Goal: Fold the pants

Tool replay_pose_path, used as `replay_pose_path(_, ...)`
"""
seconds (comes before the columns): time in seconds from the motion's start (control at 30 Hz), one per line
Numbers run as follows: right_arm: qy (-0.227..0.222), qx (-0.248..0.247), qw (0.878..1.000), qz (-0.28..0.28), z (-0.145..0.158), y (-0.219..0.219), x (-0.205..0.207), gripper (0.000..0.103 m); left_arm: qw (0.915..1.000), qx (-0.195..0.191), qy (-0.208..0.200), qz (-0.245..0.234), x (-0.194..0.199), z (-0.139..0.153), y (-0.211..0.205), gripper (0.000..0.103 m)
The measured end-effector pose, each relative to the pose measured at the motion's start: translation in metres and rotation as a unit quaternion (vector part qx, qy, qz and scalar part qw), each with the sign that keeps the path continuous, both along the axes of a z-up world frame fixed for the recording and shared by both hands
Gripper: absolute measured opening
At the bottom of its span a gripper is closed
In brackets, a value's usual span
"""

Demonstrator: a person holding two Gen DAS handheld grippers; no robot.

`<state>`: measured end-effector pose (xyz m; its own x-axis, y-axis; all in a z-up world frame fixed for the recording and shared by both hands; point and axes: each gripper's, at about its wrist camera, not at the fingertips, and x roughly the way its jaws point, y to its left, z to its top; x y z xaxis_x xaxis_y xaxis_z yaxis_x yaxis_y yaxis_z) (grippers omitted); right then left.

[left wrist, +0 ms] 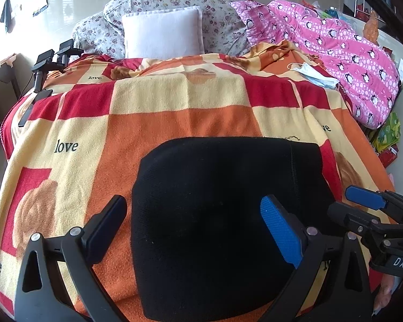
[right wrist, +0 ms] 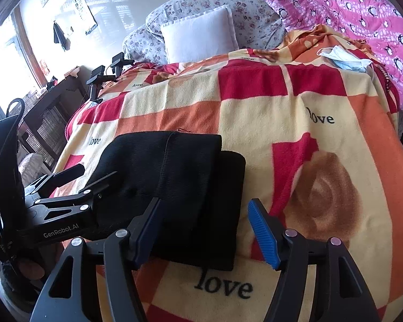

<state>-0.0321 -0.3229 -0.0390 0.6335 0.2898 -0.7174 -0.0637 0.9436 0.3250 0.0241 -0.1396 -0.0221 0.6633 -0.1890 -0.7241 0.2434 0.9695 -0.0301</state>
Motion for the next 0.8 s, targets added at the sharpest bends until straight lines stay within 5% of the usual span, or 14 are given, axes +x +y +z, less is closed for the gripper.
replay_pose_path(0.8, 0.015, 0.016, 1.000, 0.003, -0.012, 0.001, 0.016, 0.074, 0.9993, -0.025, 0.028, 0.008, 0.011, -0.007, 0.019, 0.101)
